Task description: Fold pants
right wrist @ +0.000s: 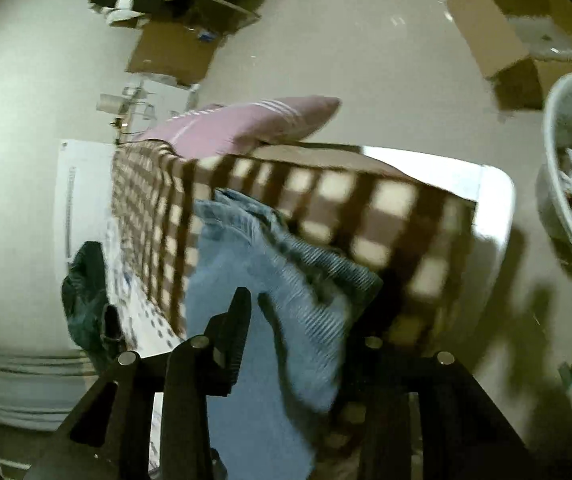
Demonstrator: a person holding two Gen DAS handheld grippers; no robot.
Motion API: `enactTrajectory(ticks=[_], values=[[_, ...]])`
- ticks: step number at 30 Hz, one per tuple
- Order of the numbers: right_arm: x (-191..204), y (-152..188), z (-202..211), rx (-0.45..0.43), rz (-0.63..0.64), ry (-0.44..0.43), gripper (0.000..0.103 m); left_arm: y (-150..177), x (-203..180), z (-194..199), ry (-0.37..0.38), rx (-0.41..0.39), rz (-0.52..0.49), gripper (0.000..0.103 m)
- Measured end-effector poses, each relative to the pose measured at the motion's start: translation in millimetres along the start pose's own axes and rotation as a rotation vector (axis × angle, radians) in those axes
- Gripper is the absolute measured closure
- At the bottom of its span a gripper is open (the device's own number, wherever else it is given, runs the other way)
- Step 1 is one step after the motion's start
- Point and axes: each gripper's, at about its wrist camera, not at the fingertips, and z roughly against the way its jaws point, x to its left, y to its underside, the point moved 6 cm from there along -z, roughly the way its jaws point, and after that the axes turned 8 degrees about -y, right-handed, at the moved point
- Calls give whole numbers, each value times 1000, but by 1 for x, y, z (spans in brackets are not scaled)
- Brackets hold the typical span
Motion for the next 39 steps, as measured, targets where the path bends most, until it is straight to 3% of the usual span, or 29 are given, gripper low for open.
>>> enactTrajectory(ticks=[2, 6, 12, 17, 20, 23, 25, 27, 32, 37, 39], values=[[10, 0, -4, -5, 41, 29, 87, -5, 5, 4, 14, -1, 3, 0], [52, 10, 7, -31, 111, 7, 90, -4, 19, 16, 83, -58, 39, 0], [153, 56, 22, 7, 301, -87, 91, 16, 88, 51, 150, -124, 175, 0], [227, 135, 3, 123, 445, -150, 91, 32, 164, 69, 203, -154, 295, 0], [255, 197, -18, 219, 528, -169, 91, 73, 198, 73, 212, -167, 357, 0], [264, 270, -51, 333, 598, -156, 91, 108, 231, 67, 203, -180, 431, 0], [260, 323, -79, 415, 647, -130, 91, 123, 222, 61, 200, -183, 473, 0], [250, 371, -104, 483, 695, -102, 91, 151, 254, 51, 184, -170, 516, 0], [221, 472, -146, 613, 819, -21, 91, 184, 309, 31, 160, -146, 596, 0], [201, 520, -163, 613, 920, 107, 87, 200, 335, 14, 156, -137, 632, 0], [196, 528, -168, 662, 899, 166, 83, 203, 338, 12, 186, -135, 638, 0]])
